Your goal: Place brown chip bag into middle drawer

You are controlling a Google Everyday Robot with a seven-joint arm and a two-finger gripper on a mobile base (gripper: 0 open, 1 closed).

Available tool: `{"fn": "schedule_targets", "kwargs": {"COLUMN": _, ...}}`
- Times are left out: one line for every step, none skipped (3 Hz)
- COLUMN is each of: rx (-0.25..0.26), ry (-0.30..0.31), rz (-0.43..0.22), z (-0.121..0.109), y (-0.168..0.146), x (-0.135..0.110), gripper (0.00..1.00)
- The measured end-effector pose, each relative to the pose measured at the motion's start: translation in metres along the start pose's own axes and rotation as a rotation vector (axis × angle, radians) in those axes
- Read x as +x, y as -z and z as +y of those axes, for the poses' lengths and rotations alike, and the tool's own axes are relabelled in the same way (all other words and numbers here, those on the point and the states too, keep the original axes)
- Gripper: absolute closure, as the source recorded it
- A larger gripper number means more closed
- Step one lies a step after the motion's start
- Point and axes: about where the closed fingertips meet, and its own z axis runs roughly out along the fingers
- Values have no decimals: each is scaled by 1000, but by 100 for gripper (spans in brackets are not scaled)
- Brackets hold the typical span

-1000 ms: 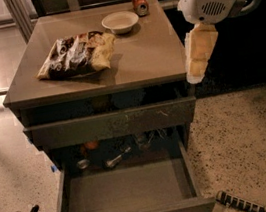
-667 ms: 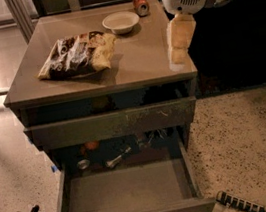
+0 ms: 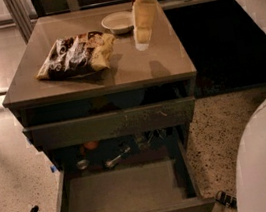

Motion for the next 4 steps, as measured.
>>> {"fn": "schedule_targets", "kwargs": {"rx": 1, "ry": 0, "rz": -1, "z": 0, "y": 0, "x": 0, "gripper": 0}}
{"fn": "schedule_targets", "kwargs": {"rx": -10, "ry": -31, "rz": -24, "z": -6, "y": -14, "x": 2, "gripper": 0}}
{"fn": "schedule_targets", "kwargs": {"rx": -27, "ry": -25, "rz": -54, "z": -13, "y": -28, "x": -16, "gripper": 0}}
{"fn": "schedule_targets", "kwargs": {"rx": -26, "ry": 16, "rz": -95, "z": -25, "y": -41, "x": -49, "gripper": 0}}
